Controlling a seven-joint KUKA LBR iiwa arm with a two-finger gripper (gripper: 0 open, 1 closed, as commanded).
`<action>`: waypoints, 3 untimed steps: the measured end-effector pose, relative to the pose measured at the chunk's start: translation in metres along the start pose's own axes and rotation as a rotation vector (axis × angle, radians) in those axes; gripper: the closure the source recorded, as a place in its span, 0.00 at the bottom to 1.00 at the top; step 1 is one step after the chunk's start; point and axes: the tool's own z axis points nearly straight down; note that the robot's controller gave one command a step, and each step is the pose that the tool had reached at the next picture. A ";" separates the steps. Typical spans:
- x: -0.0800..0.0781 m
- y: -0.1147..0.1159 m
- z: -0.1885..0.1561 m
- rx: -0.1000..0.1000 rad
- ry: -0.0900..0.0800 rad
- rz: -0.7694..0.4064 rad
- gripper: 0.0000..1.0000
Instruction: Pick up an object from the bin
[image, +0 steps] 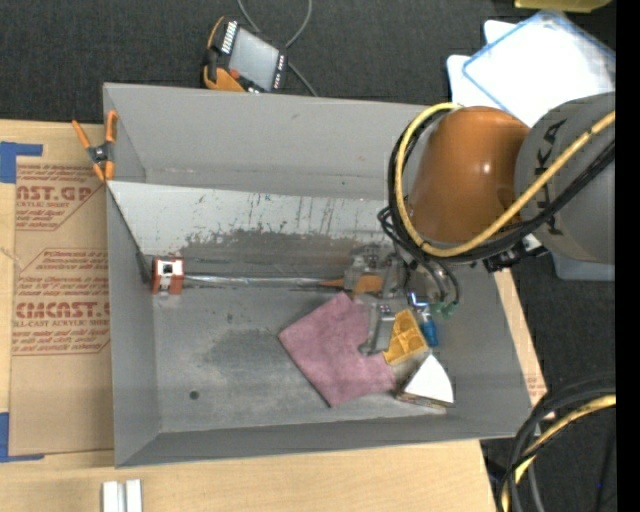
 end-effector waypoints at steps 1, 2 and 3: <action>0.000 0.000 0.000 0.000 0.000 0.000 0.00; -0.044 -0.009 -0.067 -0.001 -0.007 0.146 0.00; -0.007 0.001 0.032 0.000 -0.004 -0.057 0.00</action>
Offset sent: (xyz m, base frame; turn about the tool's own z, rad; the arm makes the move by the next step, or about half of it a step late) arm 0.0453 -0.0100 0.0699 0.1563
